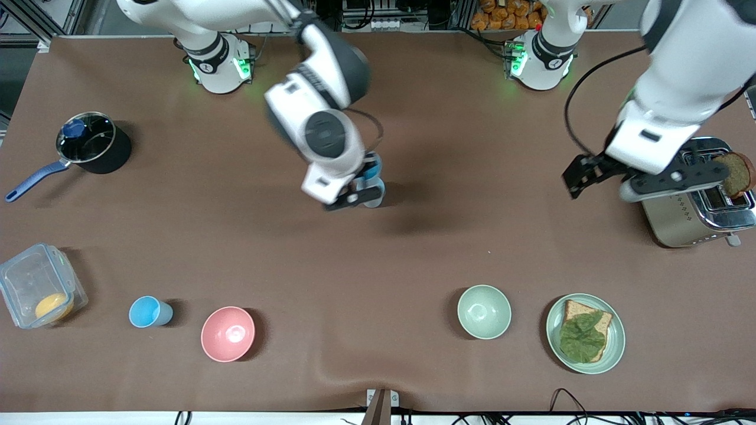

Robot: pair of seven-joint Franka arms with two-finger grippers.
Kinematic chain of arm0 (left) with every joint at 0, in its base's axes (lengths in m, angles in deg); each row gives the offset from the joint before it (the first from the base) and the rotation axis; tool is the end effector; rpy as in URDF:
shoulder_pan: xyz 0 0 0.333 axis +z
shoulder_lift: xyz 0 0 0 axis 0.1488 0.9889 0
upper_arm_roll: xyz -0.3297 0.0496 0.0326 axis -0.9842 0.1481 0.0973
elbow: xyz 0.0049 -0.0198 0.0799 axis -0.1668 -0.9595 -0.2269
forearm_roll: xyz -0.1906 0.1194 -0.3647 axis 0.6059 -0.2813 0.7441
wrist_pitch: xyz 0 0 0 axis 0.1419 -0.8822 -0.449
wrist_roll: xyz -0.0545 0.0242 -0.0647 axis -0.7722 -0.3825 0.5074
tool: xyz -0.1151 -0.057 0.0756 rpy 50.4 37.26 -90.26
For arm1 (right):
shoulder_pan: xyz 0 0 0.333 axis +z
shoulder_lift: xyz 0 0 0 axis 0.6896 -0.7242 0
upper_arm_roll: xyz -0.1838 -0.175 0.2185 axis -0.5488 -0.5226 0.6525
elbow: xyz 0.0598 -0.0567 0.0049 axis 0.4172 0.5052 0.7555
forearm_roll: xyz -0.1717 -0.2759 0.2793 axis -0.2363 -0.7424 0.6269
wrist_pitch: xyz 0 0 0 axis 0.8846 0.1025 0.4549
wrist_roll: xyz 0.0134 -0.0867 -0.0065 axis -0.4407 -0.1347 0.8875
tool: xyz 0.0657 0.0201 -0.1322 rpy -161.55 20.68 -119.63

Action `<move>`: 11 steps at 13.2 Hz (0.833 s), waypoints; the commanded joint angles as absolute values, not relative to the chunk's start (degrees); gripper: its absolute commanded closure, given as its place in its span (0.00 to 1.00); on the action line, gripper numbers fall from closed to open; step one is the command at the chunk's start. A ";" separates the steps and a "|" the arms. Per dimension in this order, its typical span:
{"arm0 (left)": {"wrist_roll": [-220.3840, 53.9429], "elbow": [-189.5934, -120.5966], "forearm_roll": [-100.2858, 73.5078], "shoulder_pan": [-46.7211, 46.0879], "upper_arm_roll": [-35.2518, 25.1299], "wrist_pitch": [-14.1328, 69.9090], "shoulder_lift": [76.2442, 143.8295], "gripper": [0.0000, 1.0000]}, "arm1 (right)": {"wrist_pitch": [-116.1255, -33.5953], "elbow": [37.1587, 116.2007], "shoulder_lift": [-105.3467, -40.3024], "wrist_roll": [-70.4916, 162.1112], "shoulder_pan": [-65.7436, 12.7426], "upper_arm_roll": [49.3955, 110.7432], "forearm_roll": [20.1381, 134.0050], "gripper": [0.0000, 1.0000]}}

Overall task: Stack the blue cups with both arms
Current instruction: 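Withdraw the left gripper while the right gripper carries the cup over the tissue cup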

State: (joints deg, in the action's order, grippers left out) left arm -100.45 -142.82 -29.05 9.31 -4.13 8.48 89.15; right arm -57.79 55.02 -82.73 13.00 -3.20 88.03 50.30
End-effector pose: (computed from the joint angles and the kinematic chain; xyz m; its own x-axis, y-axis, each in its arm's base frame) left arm 0.6140 -0.1588 0.5908 0.9854 0.1131 0.1274 0.1195 -0.9918 -0.0444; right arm 0.5231 0.5115 0.3351 0.9364 0.2140 -0.2781 0.2034 -0.9768 -0.0670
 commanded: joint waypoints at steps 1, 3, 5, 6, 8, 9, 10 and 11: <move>-93.40 -144.59 -24.76 8.29 2.00 5.57 85.13 0.00 | -59.08 55.26 -83.46 10.90 -3.26 87.28 50.16 1.00; -91.46 -144.59 -24.67 8.21 3.76 2.58 83.55 0.00 | -58.91 55.61 -83.81 10.28 -2.91 87.28 47.18 1.00; -90.66 -145.64 -24.40 8.38 4.12 2.48 82.66 0.00 | -59.26 55.53 -84.42 10.45 -2.64 87.19 46.65 1.00; -90.66 -146.60 -24.40 8.47 4.12 2.57 82.14 0.00 | -59.35 55.53 -84.86 10.37 -2.38 87.28 45.68 1.00; -90.66 -149.23 -24.32 8.38 4.04 3.10 80.03 0.00 | -59.61 55.53 -85.66 10.28 -1.24 87.19 44.98 1.00; -90.57 -150.03 -24.40 8.38 3.86 3.27 79.32 0.00 | -59.70 55.53 -86.27 10.02 -1.15 87.19 44.88 1.00; -90.57 -150.30 -24.40 8.47 3.86 3.19 79.23 0.00 | -59.79 55.53 -86.45 8.36 -0.97 87.19 44.88 1.00; -90.57 -150.30 -24.40 8.47 3.86 3.19 79.14 0.00 | -60.05 55.53 -86.89 7.82 -0.45 87.28 44.62 1.00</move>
